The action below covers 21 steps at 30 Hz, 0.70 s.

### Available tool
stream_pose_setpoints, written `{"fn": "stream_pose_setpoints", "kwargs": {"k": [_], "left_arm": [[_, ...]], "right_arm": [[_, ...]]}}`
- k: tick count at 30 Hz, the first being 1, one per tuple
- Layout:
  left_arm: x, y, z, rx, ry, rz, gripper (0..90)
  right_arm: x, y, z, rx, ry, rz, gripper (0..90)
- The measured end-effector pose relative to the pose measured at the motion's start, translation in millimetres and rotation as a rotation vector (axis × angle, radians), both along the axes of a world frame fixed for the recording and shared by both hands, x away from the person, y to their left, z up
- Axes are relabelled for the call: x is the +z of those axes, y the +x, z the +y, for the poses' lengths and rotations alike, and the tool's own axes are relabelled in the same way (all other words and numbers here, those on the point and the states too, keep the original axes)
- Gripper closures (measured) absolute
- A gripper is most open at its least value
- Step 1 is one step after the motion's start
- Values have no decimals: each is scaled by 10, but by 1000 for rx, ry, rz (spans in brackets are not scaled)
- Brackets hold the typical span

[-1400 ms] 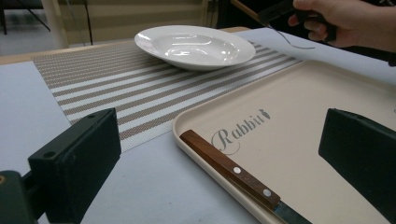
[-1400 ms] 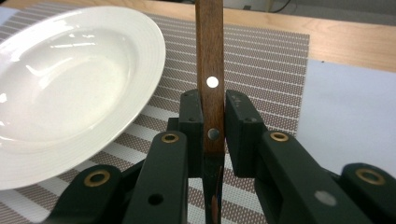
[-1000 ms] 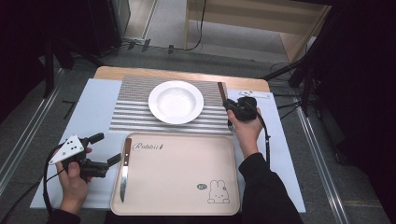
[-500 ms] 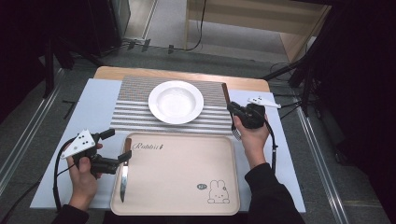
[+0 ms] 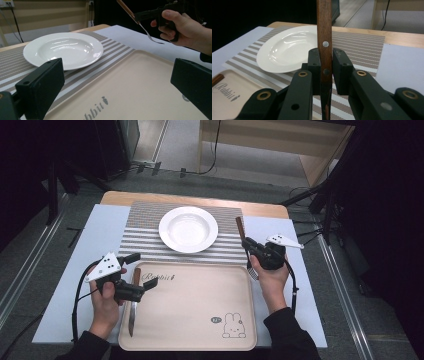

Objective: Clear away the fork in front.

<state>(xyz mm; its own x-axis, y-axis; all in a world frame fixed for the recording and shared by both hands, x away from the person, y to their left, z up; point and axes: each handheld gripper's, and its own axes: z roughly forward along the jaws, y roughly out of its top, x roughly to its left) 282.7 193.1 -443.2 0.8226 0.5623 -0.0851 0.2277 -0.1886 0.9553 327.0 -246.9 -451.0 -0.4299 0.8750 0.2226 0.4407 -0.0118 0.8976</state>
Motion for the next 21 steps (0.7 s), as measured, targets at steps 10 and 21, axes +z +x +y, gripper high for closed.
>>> {"fn": "stream_pose_setpoints", "kwargs": {"k": [10,21], "left_arm": [[33,47,-245,-34,-10,12,0],[93,76,-455,-57,-25,3,0]], "right_arm": [[13,-232,35,34,6,-39,764],[-95,-436,115,69,31,-55,764]]}}
